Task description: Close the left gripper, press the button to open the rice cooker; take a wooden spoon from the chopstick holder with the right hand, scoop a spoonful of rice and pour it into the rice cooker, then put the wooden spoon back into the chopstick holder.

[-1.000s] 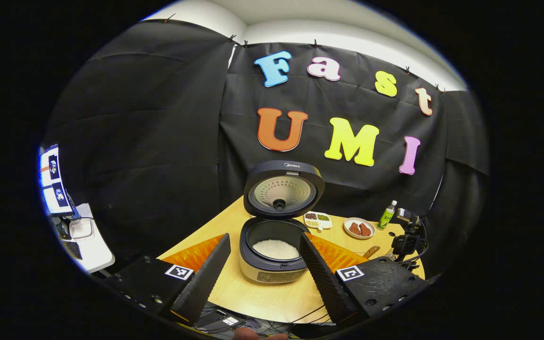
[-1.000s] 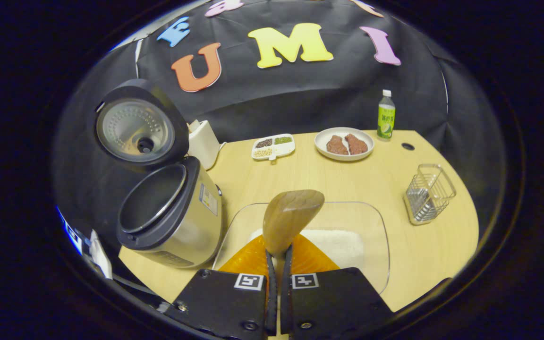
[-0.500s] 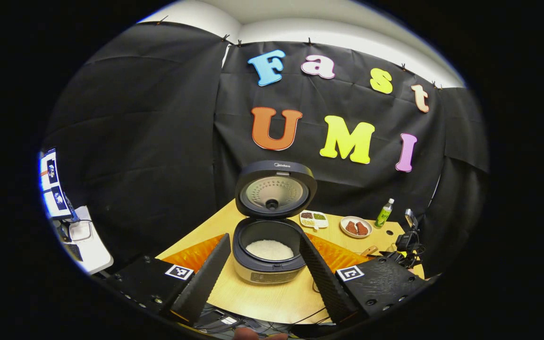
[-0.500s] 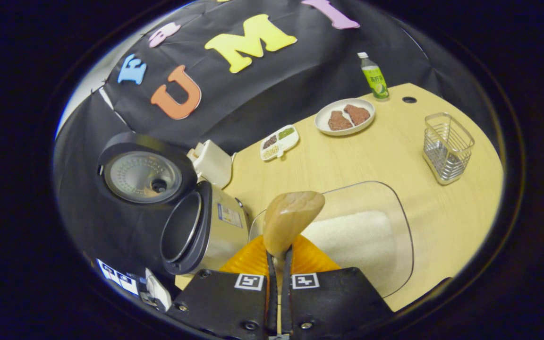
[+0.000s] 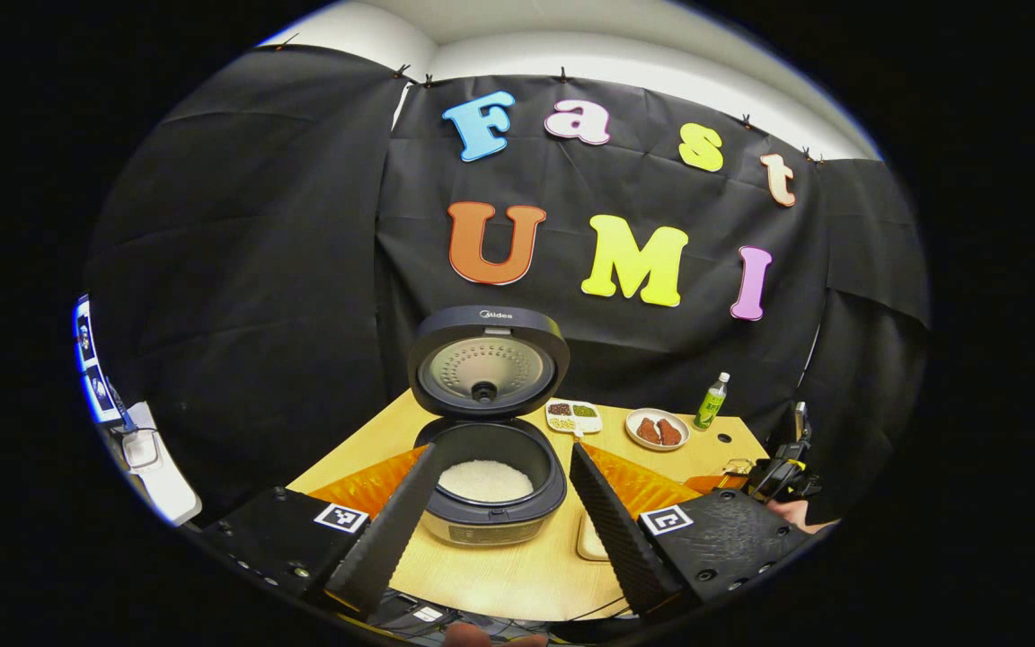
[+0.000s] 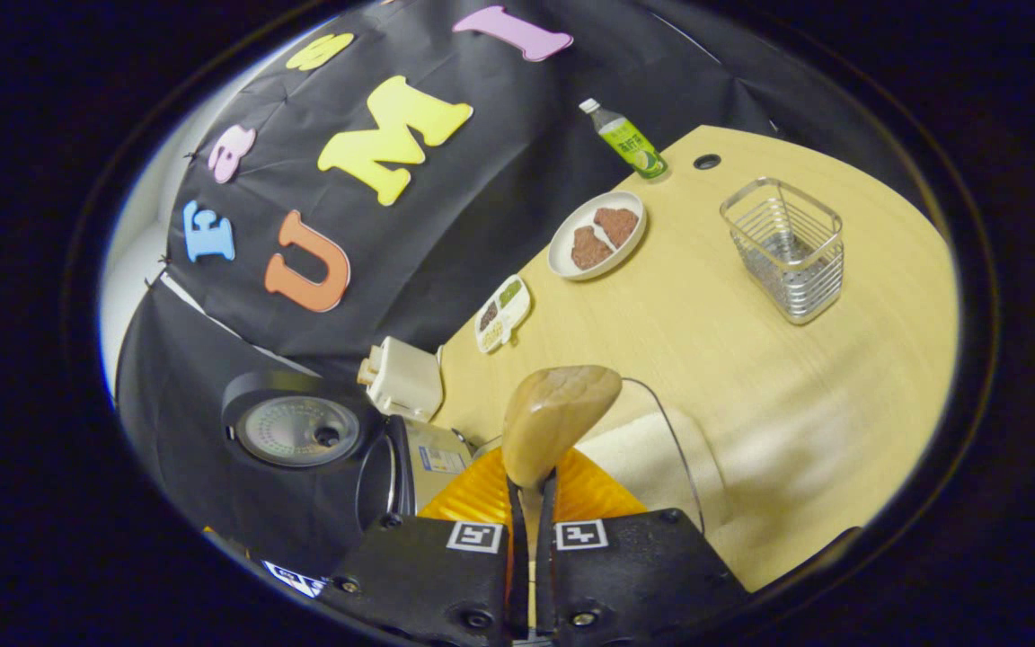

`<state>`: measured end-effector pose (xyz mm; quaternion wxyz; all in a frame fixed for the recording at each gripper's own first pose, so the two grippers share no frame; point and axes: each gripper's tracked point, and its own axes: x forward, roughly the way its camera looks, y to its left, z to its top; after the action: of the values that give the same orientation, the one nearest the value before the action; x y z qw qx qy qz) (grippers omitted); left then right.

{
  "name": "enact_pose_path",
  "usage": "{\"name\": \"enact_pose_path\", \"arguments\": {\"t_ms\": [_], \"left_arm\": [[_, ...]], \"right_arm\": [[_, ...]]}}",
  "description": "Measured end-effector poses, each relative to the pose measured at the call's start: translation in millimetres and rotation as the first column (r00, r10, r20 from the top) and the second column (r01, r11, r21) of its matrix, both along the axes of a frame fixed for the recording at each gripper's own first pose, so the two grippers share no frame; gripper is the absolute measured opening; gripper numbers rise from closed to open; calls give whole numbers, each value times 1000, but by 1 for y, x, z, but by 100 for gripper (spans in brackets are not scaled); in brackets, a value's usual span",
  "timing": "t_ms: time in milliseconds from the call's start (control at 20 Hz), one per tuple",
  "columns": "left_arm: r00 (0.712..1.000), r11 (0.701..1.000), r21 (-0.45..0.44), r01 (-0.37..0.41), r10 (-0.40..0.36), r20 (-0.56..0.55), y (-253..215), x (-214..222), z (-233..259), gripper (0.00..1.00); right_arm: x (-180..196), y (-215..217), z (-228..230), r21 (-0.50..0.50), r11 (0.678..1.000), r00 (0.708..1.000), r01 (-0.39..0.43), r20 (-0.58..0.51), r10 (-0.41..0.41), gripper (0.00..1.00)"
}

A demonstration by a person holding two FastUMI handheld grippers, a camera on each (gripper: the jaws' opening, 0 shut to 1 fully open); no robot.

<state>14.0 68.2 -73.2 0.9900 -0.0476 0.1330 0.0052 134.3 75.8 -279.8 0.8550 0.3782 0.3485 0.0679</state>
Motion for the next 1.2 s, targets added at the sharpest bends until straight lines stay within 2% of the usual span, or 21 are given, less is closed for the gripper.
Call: {"name": "enact_pose_path", "arguments": {"t_ms": [200, 350, 500, 700, 1000, 1200], "left_arm": [[1000, 1000, -14, 15, -15, 13, -2, 3, -1, 95], [999, 999, -24, 28, -28, 26, -1, 3, 0, 95], [999, 1000, -12, 21, -21, 41, 11, 1, 1, 95], [999, 1000, -16, -13, 13, 43, 34, -8, 2, 95], [991, 992, -21, -122, 123, 44, 72, -25, 0, 94], [984, 983, -48, -176, 177, 32, 84, -36, -5, 94]], "right_arm": [[1, -8, 34, 64, 997, 999, 37, 23, -38, 8], [2, 2, 64, 111, 993, 998, 42, 33, -46, 8], [12, 31, 95, 137, 990, 997, 14, 68, -23, 8], [29, 95, 130, 130, 988, 990, -84, 119, 69, 8], [56, 193, 143, 73, 971, 963, -228, 163, 214, 8], [66, 232, 127, -75, 959, 940, -274, 191, 283, 8]]}}
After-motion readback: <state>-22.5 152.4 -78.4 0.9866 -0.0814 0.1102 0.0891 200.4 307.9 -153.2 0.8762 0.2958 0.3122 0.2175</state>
